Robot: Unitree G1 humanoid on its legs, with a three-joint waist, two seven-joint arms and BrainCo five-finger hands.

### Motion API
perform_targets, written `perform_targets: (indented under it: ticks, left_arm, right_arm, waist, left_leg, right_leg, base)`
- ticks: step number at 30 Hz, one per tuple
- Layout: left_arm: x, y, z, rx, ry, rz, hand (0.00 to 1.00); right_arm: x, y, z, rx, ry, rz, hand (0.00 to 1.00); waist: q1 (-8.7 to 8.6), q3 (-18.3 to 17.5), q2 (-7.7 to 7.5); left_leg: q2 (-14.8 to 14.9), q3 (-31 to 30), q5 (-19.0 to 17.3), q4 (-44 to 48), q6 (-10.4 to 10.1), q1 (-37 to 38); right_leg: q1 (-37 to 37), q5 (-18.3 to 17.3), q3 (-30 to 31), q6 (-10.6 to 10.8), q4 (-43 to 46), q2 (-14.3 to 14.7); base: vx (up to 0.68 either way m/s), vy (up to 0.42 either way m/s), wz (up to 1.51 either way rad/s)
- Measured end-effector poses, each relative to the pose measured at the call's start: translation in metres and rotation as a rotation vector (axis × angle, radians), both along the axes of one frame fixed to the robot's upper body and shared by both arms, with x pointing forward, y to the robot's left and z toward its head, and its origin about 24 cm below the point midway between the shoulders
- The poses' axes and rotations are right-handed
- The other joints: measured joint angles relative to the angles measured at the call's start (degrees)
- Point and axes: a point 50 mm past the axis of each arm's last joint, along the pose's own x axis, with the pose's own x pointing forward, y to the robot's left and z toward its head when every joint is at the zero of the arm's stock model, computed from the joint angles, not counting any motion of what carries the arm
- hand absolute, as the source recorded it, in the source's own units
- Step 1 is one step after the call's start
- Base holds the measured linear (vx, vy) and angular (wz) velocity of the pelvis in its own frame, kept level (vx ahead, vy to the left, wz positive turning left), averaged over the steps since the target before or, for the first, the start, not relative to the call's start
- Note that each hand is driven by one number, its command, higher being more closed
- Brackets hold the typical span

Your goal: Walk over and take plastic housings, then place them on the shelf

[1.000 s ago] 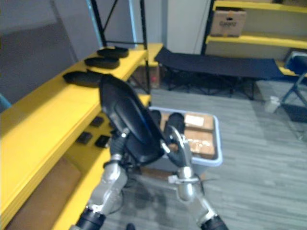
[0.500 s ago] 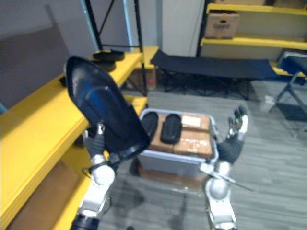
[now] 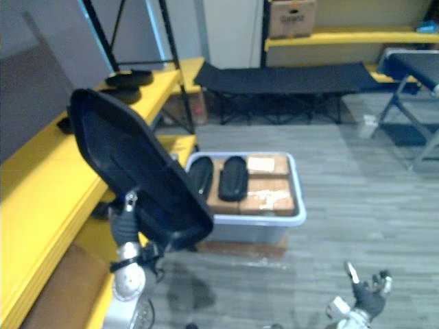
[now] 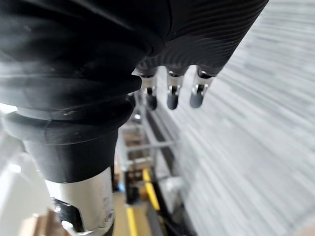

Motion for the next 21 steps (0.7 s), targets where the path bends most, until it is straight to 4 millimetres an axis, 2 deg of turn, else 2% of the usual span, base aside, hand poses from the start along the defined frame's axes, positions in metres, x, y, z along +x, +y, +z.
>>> perform_targets:
  ticks: [2, 3, 5, 6, 8, 10, 11, 13, 14, 15, 17, 21]
  left_arm:
    - [-0.002, 0.015, 0.003, 0.011, -0.013, 0.079, 1.00]
    - [-0.006, 0.030, 0.010, 0.018, -0.039, 0.166, 1.00]
    - [-0.013, 0.044, 0.017, 0.029, -0.071, 0.258, 1.00]
    - [-0.022, 0.056, 0.025, 0.062, -0.097, 0.350, 1.00]
    - [-0.037, 0.071, 0.033, 0.106, -0.120, 0.464, 1.00]
    - [-0.061, 0.088, 0.041, 0.179, -0.123, 0.607, 1.00]
    - [-0.066, 0.092, 0.043, 0.191, -0.121, 0.630, 1.00]
    - [-0.086, 0.101, 0.043, 0.211, -0.096, 0.708, 1.00]
    - [-0.090, 0.103, 0.042, 0.206, -0.088, 0.724, 1.00]
    - [-0.098, 0.105, 0.040, 0.188, -0.071, 0.755, 1.00]
    - [-0.111, 0.109, 0.034, 0.155, -0.032, 0.797, 1.00]
    - [-0.126, 0.112, 0.024, 0.083, 0.016, 0.824, 1.00]
  right_arm:
    - [0.008, 0.002, 0.007, -0.013, -0.045, 0.058, 0.00]
    - [0.019, 0.004, 0.018, -0.031, -0.108, 0.113, 0.00]
    - [0.032, 0.007, 0.031, -0.051, -0.176, 0.173, 0.00]
    - [0.045, 0.011, 0.041, -0.070, -0.227, 0.227, 0.00]
    - [0.065, 0.024, 0.051, -0.080, -0.285, 0.326, 0.00]
    - [0.097, 0.059, 0.064, -0.065, -0.357, 0.513, 0.00]
    - [0.106, 0.069, 0.067, -0.061, -0.374, 0.558, 0.00]
    - [0.132, 0.112, 0.078, -0.065, -0.392, 0.745, 0.00]
    - [0.137, 0.122, 0.080, -0.069, -0.392, 0.788, 0.00]
    - [0.147, 0.138, 0.083, -0.085, -0.381, 0.856, 0.00]
    - [0.159, 0.163, 0.085, -0.095, -0.364, 0.938, 0.00]
    - [0.162, 0.175, 0.086, -0.106, -0.350, 0.980, 0.00]
  waist:
    - [0.11, 0.47, 0.09]
    - [0.44, 1.21, 0.41]
    - [1.10, 2.25, 0.43]
    - [1.66, 2.83, 0.88]
    - [2.90, 3.47, 0.68]
    - [5.71, 3.53, 0.86]
    - [6.49, 3.71, 0.83]
    - [9.88, 3.97, 0.43]
    - [10.98, 4.00, 0.37]
    - [12.97, 4.06, 0.29]
    - [15.73, 4.32, -0.22]
    - [16.94, 4.90, -1.40]
  left_leg:
    - [0.02, -0.09, -0.02, -0.01, -0.03, 0.03]
    - [-0.05, -0.34, -0.02, -0.01, -0.03, -0.11]
    - [-0.21, -1.02, -0.01, -0.01, -0.03, -0.14]
    - [-0.47, -2.29, 0.01, -0.01, -0.04, -0.29]
    - [-1.04, -5.12, 0.12, 0.00, -0.13, -1.10]
    - [-1.66, -9.29, 0.87, 0.03, 0.02, -3.44]
    - [-1.90, -10.52, 1.10, 0.05, 0.00, -3.60]
    - [-2.93, -15.17, 1.74, 0.10, 0.13, -4.05]
    - [-3.38, -16.40, 1.84, 0.23, 0.27, -4.09]
    - [-4.08, -18.13, 1.86, 0.29, 0.31, -4.19]
    - [-5.66, -21.72, 1.57, 0.30, 0.61, -4.21]
    - [-6.83, -23.60, 0.80, 0.36, 1.32, -4.03]
  right_leg:
    - [0.10, -0.03, -0.04, 0.04, -0.01, 0.04]
    - [0.17, -0.03, -0.26, 0.09, -0.05, 0.01]
    - [0.50, -0.02, -0.61, 0.25, -0.20, -0.05]
    - [1.37, -0.24, -2.08, 0.57, -0.32, -0.24]
    - [2.08, -0.99, -4.33, 1.31, -0.14, -0.43]
    - [2.33, -1.39, -8.53, 1.48, -0.12, -0.57]
    - [2.94, -1.48, -9.86, 1.60, -0.15, -0.60]
    - [5.56, -2.08, -15.00, 1.61, 0.33, -1.18]
    - [6.22, -2.29, -16.02, 1.57, 0.35, -1.34]
    - [7.35, -2.47, -17.68, 1.39, 0.40, -1.58]
    - [9.07, -3.88, -19.38, 1.29, 1.94, -2.58]
    - [9.65, -5.15, -19.50, 0.02, 4.83, -3.80]
  base:
    - [0.01, 0.012, 0.02]
    - [0.02, 0.024, 0.06]
    - [0.02, 0.024, 0.18]
    - [0.03, 0.021, 0.53]
    - [0.03, 0.020, 0.67]
    - [0.06, 0.011, 0.85]
    - [0.08, -0.002, 1.07]
    - [0.10, 0.007, 1.11]
    - [0.11, 0.021, 1.03]
    - [0.07, 0.022, 0.88]
    - [0.07, 0.048, 0.97]
    - [0.04, 0.041, 0.41]
